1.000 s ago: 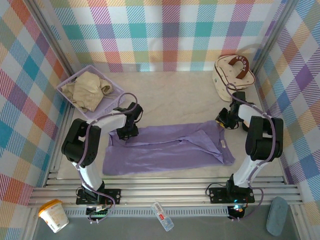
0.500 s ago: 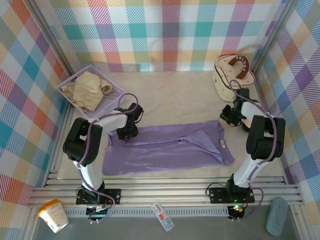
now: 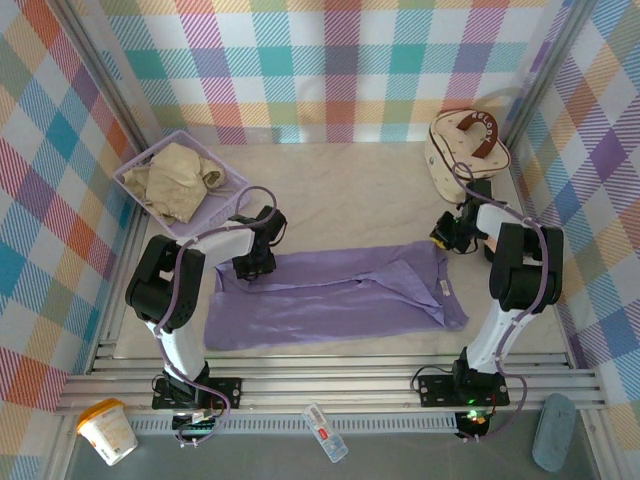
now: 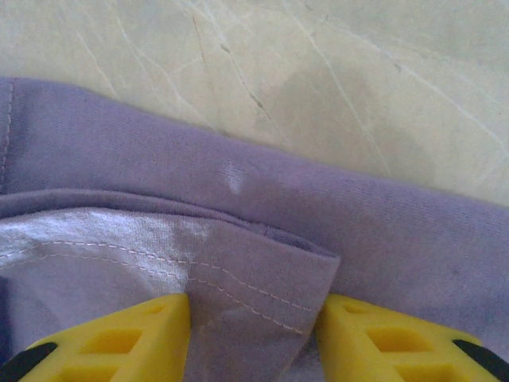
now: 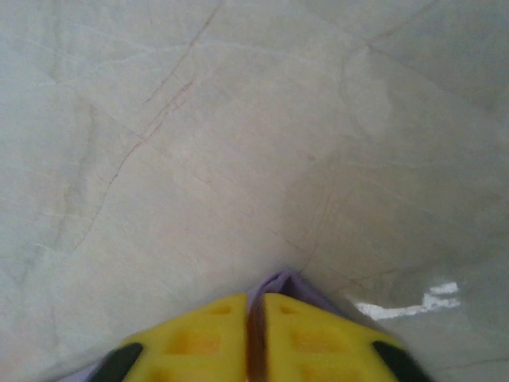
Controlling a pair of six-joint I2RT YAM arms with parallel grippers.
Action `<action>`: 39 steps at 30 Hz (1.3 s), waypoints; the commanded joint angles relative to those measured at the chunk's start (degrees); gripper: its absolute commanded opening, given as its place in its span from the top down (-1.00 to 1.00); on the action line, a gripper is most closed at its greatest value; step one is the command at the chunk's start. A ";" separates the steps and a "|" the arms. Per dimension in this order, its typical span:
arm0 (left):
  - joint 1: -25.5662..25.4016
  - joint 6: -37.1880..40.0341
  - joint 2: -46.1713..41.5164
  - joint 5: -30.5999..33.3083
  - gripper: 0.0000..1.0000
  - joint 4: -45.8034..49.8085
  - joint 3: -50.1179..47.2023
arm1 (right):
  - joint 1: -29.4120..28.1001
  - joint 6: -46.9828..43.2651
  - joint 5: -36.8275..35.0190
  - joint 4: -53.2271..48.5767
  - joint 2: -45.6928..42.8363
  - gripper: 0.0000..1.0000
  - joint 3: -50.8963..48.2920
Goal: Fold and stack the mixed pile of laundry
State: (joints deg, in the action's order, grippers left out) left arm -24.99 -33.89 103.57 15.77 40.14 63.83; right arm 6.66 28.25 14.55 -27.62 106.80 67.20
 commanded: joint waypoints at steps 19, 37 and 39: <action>0.36 5.29 -7.39 -2.89 -0.36 9.59 5.95 | -2.35 -0.83 -3.19 -11.06 -11.67 0.27 -0.75; -0.86 9.22 7.25 -8.33 -0.09 5.91 7.71 | -20.02 14.94 -4.47 -4.33 -9.20 0.26 -11.89; -0.85 8.77 6.81 -9.41 -0.08 6.97 7.36 | -20.01 15.04 -5.31 -3.01 -4.74 0.26 -7.40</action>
State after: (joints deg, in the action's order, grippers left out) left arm -25.54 -25.43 108.86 7.31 43.44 71.83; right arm -13.50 40.25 10.96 -35.99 97.97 55.99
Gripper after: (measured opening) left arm 0.546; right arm 0.371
